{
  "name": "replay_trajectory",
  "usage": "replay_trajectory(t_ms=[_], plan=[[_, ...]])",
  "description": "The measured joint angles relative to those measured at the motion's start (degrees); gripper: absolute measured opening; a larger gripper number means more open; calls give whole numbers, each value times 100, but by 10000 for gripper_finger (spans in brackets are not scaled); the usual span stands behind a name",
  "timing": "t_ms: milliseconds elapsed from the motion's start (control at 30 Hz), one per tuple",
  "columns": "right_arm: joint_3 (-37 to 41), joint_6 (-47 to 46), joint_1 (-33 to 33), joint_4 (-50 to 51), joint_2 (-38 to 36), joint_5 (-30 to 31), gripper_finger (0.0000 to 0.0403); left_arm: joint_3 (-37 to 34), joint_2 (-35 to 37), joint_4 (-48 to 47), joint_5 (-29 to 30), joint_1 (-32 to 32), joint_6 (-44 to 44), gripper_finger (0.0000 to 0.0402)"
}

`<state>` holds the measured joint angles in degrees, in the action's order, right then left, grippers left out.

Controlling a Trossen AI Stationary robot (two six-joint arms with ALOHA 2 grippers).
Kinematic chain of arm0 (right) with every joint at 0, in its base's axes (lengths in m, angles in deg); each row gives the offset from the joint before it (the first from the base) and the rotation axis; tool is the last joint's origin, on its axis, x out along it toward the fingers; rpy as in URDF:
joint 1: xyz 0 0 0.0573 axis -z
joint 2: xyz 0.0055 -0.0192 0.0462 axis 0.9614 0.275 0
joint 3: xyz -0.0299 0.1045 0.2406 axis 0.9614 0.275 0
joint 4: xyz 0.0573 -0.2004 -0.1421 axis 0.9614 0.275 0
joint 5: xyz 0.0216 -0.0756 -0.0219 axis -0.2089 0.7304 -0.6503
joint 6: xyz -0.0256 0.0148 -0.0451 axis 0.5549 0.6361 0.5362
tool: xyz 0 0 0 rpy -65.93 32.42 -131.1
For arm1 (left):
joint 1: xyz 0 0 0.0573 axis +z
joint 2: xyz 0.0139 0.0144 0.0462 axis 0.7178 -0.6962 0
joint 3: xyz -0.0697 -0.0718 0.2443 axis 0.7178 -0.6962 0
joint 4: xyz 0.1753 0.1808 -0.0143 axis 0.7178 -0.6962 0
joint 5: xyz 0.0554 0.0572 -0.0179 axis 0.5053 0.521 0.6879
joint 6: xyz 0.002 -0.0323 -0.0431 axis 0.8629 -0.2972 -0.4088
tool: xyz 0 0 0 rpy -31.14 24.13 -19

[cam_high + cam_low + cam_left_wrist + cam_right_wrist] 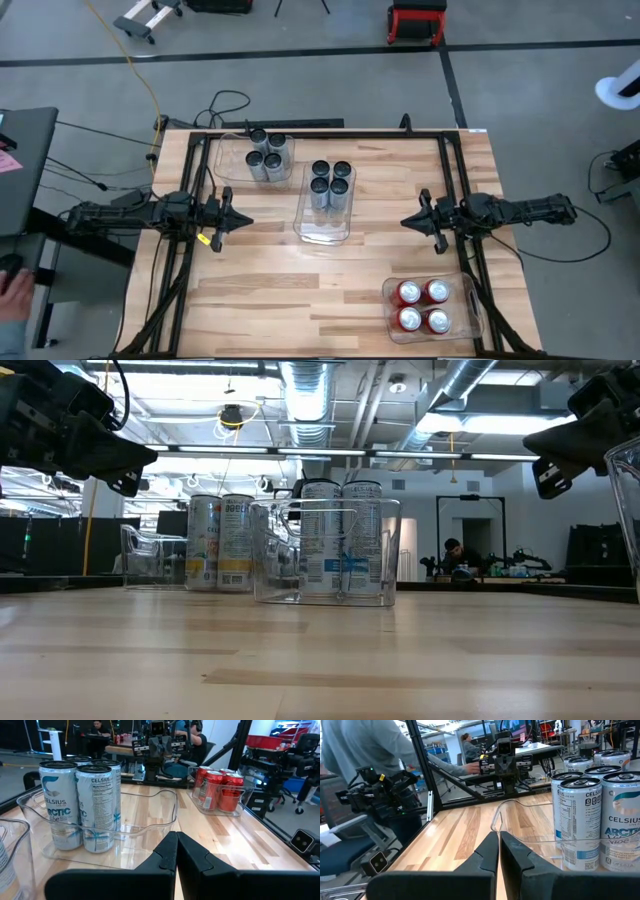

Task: Sort soda cans
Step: Return to Home Position

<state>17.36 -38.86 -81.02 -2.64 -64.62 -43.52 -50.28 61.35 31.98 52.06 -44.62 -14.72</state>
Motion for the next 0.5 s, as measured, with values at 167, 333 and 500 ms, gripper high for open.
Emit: replay_trajectory(t_ms=[167,333,500], plan=[[0,0,0,0,0,0,36,0,0,-1,0,0,0,0],[0,2,0,0,0,0,36,0,0,1,0,0,0,0],[-1,2,0,1,0,0,36,0,0,0,0,0,1,0]])
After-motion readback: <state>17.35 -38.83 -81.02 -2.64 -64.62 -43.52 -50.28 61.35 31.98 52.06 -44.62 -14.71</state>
